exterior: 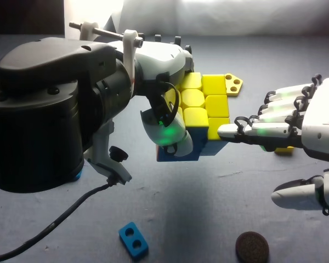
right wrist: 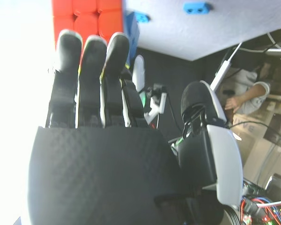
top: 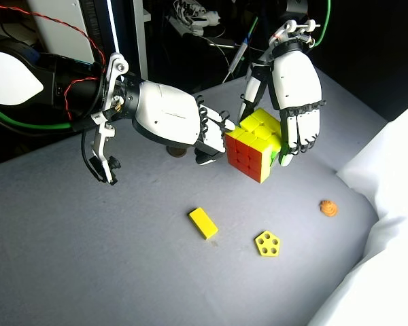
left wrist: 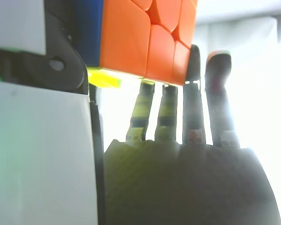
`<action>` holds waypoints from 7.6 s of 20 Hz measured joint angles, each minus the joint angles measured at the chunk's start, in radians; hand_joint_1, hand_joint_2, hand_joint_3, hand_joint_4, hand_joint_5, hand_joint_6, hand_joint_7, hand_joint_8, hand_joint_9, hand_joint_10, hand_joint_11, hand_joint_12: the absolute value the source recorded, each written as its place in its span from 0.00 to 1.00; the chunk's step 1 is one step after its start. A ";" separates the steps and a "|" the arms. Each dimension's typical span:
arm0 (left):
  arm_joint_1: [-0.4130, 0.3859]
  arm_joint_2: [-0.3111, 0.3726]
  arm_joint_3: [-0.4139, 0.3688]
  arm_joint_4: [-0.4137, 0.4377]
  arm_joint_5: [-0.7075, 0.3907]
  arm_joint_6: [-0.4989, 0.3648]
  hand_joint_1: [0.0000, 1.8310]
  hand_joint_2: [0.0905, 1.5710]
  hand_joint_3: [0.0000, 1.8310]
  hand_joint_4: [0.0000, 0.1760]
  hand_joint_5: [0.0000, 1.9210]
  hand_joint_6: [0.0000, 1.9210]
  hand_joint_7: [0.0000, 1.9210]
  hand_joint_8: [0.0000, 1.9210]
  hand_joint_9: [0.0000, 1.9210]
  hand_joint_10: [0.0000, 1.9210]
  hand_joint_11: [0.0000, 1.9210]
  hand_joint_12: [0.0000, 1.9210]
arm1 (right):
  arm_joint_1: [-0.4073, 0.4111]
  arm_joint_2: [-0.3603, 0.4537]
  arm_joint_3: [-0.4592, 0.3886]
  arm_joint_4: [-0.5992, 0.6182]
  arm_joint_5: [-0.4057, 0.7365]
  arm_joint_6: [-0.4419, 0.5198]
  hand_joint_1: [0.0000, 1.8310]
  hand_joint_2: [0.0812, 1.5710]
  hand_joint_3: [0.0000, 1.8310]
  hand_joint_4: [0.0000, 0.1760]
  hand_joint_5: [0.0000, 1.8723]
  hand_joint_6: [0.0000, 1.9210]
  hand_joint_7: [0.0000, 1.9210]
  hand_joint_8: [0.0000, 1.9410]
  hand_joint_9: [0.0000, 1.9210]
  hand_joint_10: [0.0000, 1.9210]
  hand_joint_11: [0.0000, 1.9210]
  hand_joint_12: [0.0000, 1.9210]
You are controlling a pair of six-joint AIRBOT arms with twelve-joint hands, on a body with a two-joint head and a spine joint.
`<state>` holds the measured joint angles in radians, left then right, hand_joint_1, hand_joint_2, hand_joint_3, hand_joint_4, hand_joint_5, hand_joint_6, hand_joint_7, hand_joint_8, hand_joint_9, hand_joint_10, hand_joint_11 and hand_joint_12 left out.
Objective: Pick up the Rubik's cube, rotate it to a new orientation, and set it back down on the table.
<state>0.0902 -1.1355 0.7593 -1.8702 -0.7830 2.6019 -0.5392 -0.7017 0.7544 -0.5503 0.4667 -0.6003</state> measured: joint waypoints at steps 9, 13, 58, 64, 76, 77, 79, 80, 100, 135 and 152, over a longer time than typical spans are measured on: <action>0.000 0.000 0.000 0.000 -0.005 0.000 0.58 0.87 0.00 0.00 0.31 0.83 0.25 0.95 0.15 0.99 0.14 1.00 | 0.000 -0.006 0.000 0.008 -0.005 -0.008 0.05 0.81 0.00 0.00 0.07 0.01 0.14 0.71 0.16 0.98 0.13 1.00; 0.000 0.000 0.001 0.000 -0.013 0.002 0.57 0.87 0.00 0.00 0.30 0.85 0.21 0.96 0.13 1.00 0.11 1.00 | 0.000 -0.019 0.000 0.045 -0.008 -0.063 0.02 0.82 0.00 0.00 0.06 0.00 0.12 0.72 0.13 0.99 0.08 1.00; 0.002 0.004 0.001 0.008 -0.032 0.010 0.57 0.88 0.01 0.00 0.29 0.85 0.23 0.98 0.13 1.00 0.13 1.00 | -0.046 -0.106 0.003 0.314 -0.031 -0.360 0.02 0.82 0.00 0.00 0.06 0.01 0.14 0.70 0.14 0.97 0.13 1.00; -0.001 0.004 0.001 0.007 -0.021 0.000 0.57 0.89 0.00 0.00 0.29 0.85 0.23 0.98 0.13 1.00 0.12 1.00 | -0.063 -0.124 0.011 0.318 -0.041 -0.369 0.02 0.82 0.00 0.00 0.07 0.01 0.13 0.73 0.09 1.00 0.05 1.00; -0.002 0.004 0.001 0.008 -0.023 0.001 0.57 0.88 0.00 0.00 0.29 0.84 0.23 0.98 0.14 1.00 0.13 1.00 | -0.063 -0.138 0.028 0.332 -0.045 -0.373 0.04 0.80 0.00 0.00 0.08 0.01 0.13 0.71 0.13 0.98 0.10 1.00; -0.004 0.004 0.001 0.007 -0.022 0.000 0.57 0.88 0.00 0.00 0.29 0.84 0.23 0.98 0.14 1.00 0.13 1.00 | -0.063 -0.140 0.031 0.332 -0.047 -0.374 0.04 0.80 0.00 0.00 0.08 0.01 0.13 0.71 0.13 0.98 0.10 1.00; -0.005 0.004 0.001 0.013 -0.020 -0.002 0.57 0.88 0.00 0.00 0.29 0.83 0.24 0.97 0.16 1.00 0.14 1.00 | -0.063 -0.142 0.033 0.339 -0.049 -0.375 0.03 0.81 0.00 0.00 0.08 0.01 0.12 0.71 0.13 0.98 0.16 1.00; -0.005 0.004 0.001 0.014 -0.021 -0.003 0.57 0.88 0.00 0.00 0.29 0.83 0.24 0.97 0.16 1.00 0.14 1.00 | -0.063 -0.142 0.034 0.340 -0.049 -0.375 0.03 0.81 0.00 0.00 0.08 0.01 0.12 0.71 0.13 0.98 0.16 1.00; -0.006 0.004 0.002 0.020 -0.031 -0.002 0.57 0.88 0.00 0.00 0.30 0.83 0.24 0.97 0.14 1.00 0.13 1.00 | -0.049 -0.166 0.063 0.367 -0.047 -0.393 0.04 0.80 0.00 0.00 0.09 0.01 0.13 0.71 0.13 0.98 0.15 1.00; -0.013 0.004 0.000 0.003 -0.016 -0.007 0.58 0.88 0.00 0.00 0.31 0.83 0.22 0.97 0.14 1.00 0.13 1.00 | -0.122 -0.023 0.001 0.460 0.002 -0.435 0.00 0.82 0.00 0.00 0.06 0.01 0.12 0.76 0.09 1.00 0.05 1.00; 0.154 0.019 -0.008 0.327 0.016 -0.394 0.57 0.88 0.00 0.00 0.30 0.83 0.22 0.98 0.13 1.00 0.12 1.00 | -0.014 -0.030 0.042 0.566 -0.001 -0.480 0.00 0.77 0.00 0.00 0.00 0.00 0.00 0.00 0.00 0.00 0.00 0.00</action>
<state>0.2440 -1.1168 0.7509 -1.5429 -0.7673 2.2074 -0.5529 -0.7319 0.7963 0.0158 0.4660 -1.0798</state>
